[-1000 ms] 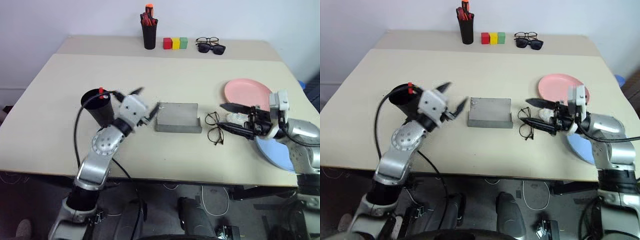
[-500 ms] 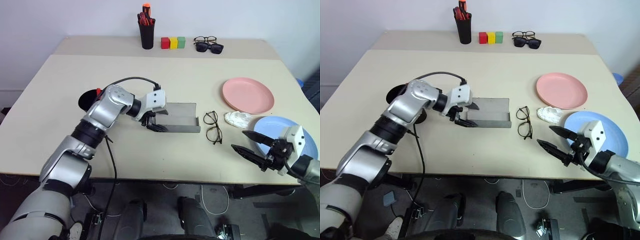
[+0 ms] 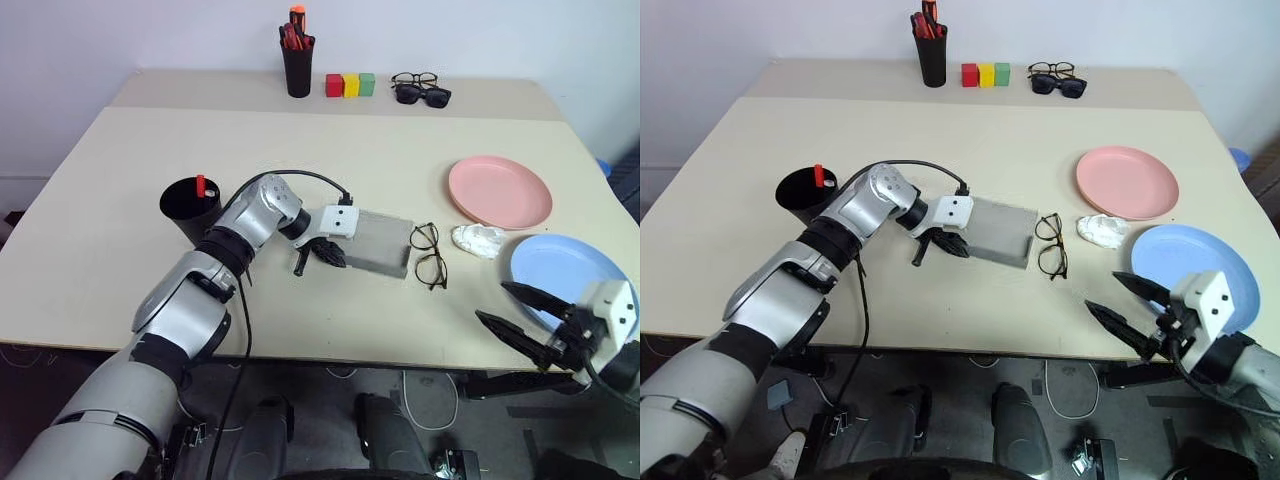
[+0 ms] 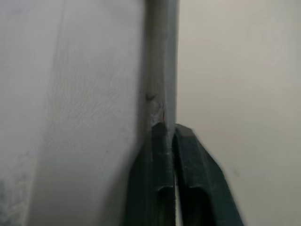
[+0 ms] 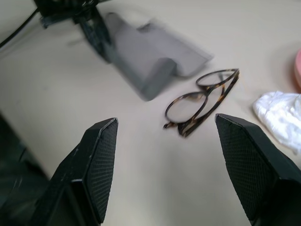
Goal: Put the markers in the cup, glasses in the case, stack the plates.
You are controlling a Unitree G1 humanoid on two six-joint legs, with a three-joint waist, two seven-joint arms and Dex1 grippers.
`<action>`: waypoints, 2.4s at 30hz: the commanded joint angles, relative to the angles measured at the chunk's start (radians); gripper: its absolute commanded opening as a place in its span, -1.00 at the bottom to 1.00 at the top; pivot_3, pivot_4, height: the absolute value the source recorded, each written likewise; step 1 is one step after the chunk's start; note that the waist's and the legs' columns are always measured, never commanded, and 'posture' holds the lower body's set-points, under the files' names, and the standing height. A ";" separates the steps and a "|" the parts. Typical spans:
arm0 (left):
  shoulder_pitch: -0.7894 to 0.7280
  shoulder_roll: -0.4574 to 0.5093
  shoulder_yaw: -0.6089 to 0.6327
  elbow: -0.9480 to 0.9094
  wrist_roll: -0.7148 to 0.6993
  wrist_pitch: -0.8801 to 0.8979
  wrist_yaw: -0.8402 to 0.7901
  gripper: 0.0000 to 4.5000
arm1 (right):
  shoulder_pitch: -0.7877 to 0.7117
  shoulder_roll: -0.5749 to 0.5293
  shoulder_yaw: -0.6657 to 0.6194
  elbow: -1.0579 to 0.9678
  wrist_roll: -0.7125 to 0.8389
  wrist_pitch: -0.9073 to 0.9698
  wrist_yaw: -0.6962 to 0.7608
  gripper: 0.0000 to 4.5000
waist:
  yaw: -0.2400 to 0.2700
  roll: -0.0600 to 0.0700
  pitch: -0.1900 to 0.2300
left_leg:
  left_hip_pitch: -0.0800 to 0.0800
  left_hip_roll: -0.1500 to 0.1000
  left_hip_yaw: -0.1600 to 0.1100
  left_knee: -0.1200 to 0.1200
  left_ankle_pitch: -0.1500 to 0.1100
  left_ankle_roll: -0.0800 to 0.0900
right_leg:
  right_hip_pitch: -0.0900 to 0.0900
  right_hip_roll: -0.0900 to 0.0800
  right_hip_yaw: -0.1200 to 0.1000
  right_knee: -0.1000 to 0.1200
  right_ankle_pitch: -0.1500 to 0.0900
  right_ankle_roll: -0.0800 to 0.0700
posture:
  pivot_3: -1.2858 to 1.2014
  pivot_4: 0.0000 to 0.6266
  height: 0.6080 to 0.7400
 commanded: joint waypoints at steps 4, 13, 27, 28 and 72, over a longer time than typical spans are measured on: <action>0.016 -0.008 0.041 -0.106 -0.015 0.100 -0.054 -0.99 | 0.083 -0.050 -0.150 0.057 0.016 -0.085 0.157 0.50 | -0.002 0.000 0.000 | 0.000 0.000 0.000 0.001 0.000 0.000 | 0.000 0.000 0.000 0.000 0.000 0.000 | 0.03 -0.52 1.00; 0.059 -0.051 0.034 -0.411 -0.023 0.644 -0.010 -0.99 | 0.078 -0.072 -0.203 0.131 0.010 -0.113 0.207 0.50 | -0.006 0.000 0.000 | 0.000 0.000 0.000 0.001 0.000 0.000 | 0.000 0.000 0.000 0.001 0.000 0.000 | 0.03 -0.52 1.00; 0.171 0.035 -0.010 -0.655 -0.046 0.769 0.041 -0.70 | 0.049 -0.080 -0.161 0.166 -0.001 -0.084 0.211 0.50 | -0.002 0.000 0.000 | 0.001 0.000 0.000 0.000 0.000 0.000 | 0.000 0.000 0.000 0.002 0.000 0.000 | 0.03 -0.52 1.00; 0.176 0.042 -0.013 -0.666 -0.049 0.771 0.039 -0.54 | 0.042 -0.081 -0.157 0.172 -0.003 -0.085 0.210 0.50 | -0.003 0.000 0.000 | 0.001 0.000 0.000 0.000 0.000 0.000 | 0.000 0.000 0.000 0.002 0.000 0.000 | 0.03 -0.52 1.00; 0.746 0.399 0.542 -1.225 -0.644 0.429 0.104 0.81 | -0.933 -0.030 0.493 0.979 -0.168 0.152 0.266 0.50 | -0.012 0.005 -0.002 | 0.004 0.001 0.001 0.001 0.000 0.000 | 0.002 0.000 0.000 0.004 0.004 -0.003 | 0.03 -0.52 1.00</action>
